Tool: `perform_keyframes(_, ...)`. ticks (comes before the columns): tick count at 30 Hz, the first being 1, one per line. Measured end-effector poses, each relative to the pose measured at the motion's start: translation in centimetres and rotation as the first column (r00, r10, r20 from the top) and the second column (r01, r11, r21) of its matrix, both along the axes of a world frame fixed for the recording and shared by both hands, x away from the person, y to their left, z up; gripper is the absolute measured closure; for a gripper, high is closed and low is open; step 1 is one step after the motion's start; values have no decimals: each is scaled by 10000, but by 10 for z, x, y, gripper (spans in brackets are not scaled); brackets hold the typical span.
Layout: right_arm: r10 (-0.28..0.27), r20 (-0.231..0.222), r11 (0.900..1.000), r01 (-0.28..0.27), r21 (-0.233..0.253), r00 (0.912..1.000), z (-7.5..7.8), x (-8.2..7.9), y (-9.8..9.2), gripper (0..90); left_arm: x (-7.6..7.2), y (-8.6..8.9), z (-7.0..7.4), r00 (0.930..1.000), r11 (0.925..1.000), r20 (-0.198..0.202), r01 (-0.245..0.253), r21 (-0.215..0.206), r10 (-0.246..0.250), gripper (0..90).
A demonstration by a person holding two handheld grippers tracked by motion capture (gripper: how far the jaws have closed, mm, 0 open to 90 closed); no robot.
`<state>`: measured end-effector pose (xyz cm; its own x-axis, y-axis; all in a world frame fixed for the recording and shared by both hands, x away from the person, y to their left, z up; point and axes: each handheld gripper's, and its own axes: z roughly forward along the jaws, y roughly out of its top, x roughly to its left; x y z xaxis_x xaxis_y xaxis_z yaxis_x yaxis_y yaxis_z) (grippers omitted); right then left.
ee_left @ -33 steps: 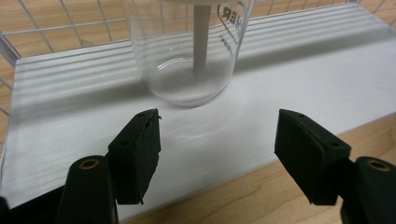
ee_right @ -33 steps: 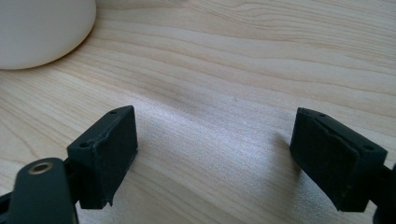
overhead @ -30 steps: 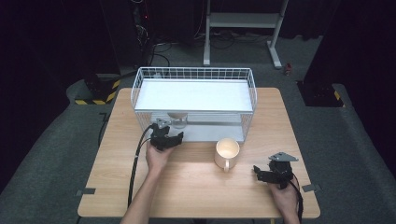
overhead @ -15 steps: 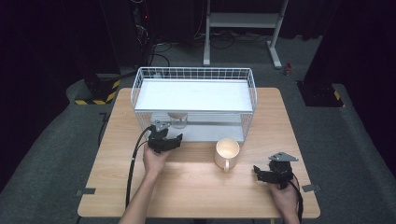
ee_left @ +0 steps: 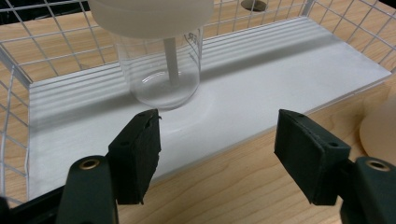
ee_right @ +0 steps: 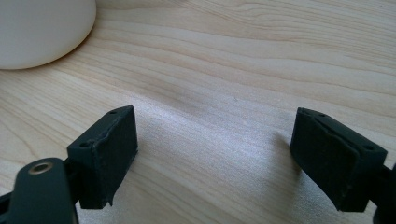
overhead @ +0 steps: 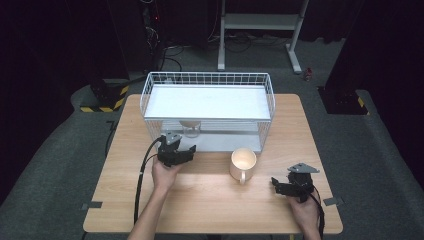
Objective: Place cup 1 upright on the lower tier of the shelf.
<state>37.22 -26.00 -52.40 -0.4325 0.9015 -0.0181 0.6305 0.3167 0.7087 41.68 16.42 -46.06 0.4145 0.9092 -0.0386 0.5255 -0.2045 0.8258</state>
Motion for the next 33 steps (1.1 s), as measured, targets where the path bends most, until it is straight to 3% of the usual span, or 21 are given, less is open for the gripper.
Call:
perform_keyframes(5,-1,0,10000,1,-1,10000,0,0,0,150,-6,2,0,10000,9999,-15,79,147,-79,316)
perform_keyframes(13,-1,-2,10000,1,-1,10000,0,0,0,150,-16,8,4,9998,9995,44,210,-236,-209,311)
perform_keyframes(24,0,-1,10000,0,-1,10000,0,0,0,150,-25,10,8,9993,9987,15,368,-342,-367,307)
perform_keyframes(29,0,-1,10000,0,-1,10000,0,0,0,150,-31,13,6,9990,9961,-134,424,-775,-436,304)
perform_keyframes(33,0,-2,10000,0,0,10000,0,0,0,150,-35,14,7,9988,9958,-152,452,-801,-466,303)
